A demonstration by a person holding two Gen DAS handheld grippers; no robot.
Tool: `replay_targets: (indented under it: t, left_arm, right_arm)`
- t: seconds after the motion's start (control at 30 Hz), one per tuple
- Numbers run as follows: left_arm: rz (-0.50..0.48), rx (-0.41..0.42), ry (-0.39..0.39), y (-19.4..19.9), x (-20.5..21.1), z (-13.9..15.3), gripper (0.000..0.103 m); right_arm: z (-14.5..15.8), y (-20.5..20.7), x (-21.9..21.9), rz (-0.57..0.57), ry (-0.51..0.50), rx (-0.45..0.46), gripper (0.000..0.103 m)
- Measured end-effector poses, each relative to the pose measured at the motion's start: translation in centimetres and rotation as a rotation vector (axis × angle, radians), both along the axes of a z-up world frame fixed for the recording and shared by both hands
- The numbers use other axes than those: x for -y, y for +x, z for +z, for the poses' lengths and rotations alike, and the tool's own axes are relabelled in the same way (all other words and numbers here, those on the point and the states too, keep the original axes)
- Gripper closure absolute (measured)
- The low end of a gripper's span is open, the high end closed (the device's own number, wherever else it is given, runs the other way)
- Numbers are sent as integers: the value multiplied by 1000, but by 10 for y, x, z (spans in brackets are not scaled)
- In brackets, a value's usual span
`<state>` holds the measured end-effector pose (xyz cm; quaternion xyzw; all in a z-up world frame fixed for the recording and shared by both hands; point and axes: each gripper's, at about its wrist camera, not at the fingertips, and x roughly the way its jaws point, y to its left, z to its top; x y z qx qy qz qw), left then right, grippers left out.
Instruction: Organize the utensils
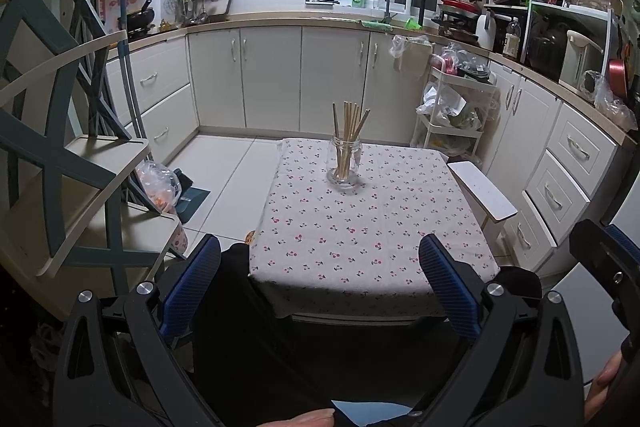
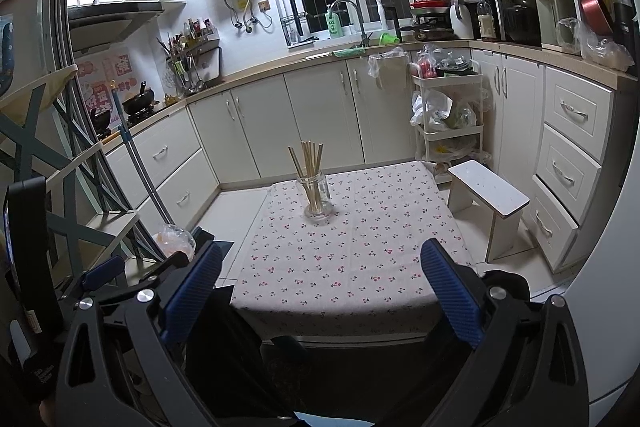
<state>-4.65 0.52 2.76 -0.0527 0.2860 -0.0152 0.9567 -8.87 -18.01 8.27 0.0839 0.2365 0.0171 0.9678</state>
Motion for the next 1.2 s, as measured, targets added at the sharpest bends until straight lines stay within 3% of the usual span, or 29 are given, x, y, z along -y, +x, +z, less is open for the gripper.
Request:
replay_targets:
  t: [0.7,0.9,1.2]
  left_arm:
    - [-4,11,-3,-3,-7,6,8]
    - [-1,54,3,-8,-9,8,8]
    - [-17,34,-17,-5,-11,5,8]
  right_arm:
    - [2,-1,-2,0,4,4,7]
    - [4,-1,-2,0,1,9,7]
    - [9,-1,-3,1,1,17,7]
